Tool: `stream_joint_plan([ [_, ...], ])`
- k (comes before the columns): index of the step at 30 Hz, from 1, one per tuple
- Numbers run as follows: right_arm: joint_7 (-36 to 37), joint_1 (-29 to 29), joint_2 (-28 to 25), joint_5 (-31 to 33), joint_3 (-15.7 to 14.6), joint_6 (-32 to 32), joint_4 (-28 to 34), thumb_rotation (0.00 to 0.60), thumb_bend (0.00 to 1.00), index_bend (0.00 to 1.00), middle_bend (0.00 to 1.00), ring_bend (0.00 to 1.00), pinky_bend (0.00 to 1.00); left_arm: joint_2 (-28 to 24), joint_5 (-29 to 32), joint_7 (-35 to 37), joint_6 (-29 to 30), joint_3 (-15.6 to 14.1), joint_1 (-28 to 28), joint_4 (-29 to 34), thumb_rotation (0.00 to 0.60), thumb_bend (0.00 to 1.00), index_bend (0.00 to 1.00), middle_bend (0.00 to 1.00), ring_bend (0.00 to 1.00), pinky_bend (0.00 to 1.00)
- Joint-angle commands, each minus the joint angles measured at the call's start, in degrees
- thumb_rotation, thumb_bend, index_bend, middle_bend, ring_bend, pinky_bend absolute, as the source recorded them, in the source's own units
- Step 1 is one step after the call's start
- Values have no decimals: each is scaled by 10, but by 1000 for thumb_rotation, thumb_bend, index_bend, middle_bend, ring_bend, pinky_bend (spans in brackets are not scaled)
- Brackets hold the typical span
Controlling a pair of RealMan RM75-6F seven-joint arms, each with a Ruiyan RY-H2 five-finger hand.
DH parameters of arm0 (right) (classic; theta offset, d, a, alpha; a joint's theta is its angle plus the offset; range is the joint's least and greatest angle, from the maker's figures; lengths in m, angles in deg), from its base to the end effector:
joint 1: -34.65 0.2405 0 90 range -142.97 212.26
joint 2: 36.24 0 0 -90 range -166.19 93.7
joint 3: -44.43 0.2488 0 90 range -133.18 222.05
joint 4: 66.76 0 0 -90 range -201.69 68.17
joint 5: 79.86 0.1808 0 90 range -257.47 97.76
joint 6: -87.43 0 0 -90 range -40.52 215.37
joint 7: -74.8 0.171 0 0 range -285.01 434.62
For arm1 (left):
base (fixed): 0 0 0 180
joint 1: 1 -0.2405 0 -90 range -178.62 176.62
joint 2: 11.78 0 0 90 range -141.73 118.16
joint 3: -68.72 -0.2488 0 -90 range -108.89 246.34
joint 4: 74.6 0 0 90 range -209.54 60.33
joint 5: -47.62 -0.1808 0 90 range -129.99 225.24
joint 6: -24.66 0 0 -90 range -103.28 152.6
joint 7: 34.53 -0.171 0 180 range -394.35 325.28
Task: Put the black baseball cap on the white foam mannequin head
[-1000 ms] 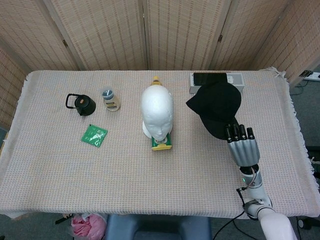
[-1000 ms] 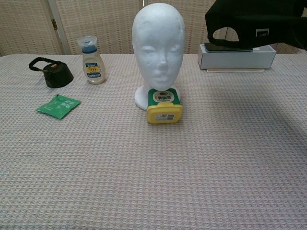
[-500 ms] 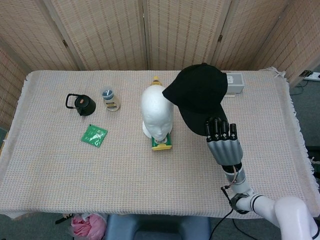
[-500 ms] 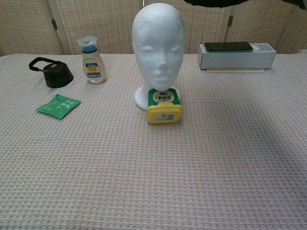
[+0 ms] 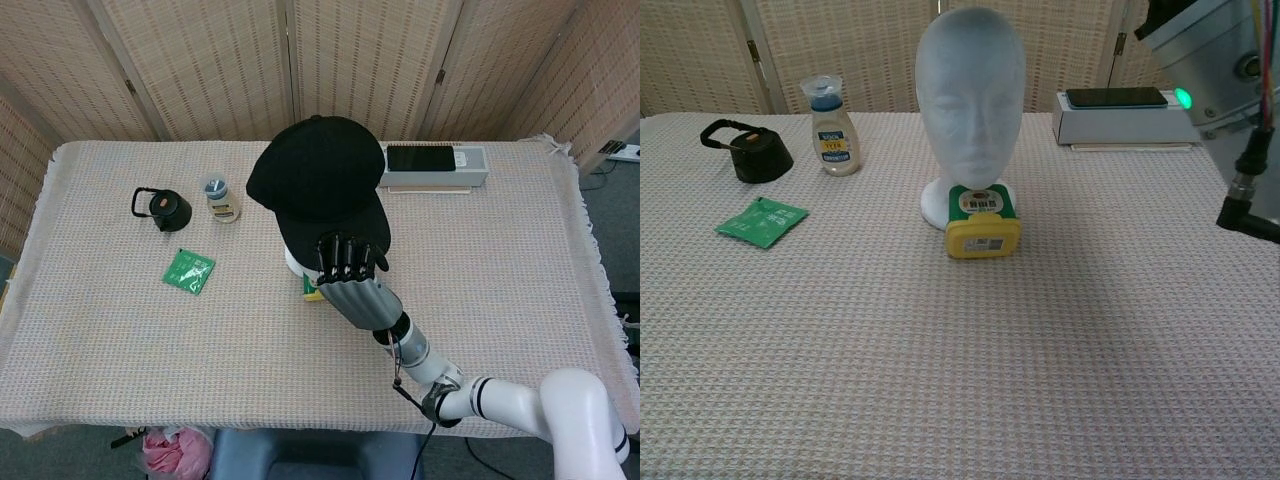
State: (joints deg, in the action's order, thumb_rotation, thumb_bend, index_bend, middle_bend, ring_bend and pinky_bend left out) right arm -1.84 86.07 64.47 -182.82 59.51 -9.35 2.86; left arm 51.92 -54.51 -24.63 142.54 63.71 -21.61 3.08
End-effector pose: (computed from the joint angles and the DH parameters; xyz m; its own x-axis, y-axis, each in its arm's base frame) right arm 0.0067 -0.3161 0.0774 0.4483 0.8938 0.0092 -0.2946 0.1380 0.9456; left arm -0.2982 0.0353 0.2409 0.4459 -0.1885 0.8750 0.8930 0.0269 -0.4493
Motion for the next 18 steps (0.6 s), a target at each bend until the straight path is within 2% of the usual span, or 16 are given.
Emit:
stream_joint_plan([
  [1, -9, 9, 20, 6, 14, 17, -21, 600, 576, 773, 686, 692, 890, -2, 3, 5, -2, 1, 0, -2, 600, 73, 174, 55, 40, 136],
  [18, -20, 31, 121, 22, 17, 69, -171, 600, 570, 772, 686, 693, 890, -8, 20, 33, -22, 2, 6, -20, 600, 73, 174, 55, 40, 136],
])
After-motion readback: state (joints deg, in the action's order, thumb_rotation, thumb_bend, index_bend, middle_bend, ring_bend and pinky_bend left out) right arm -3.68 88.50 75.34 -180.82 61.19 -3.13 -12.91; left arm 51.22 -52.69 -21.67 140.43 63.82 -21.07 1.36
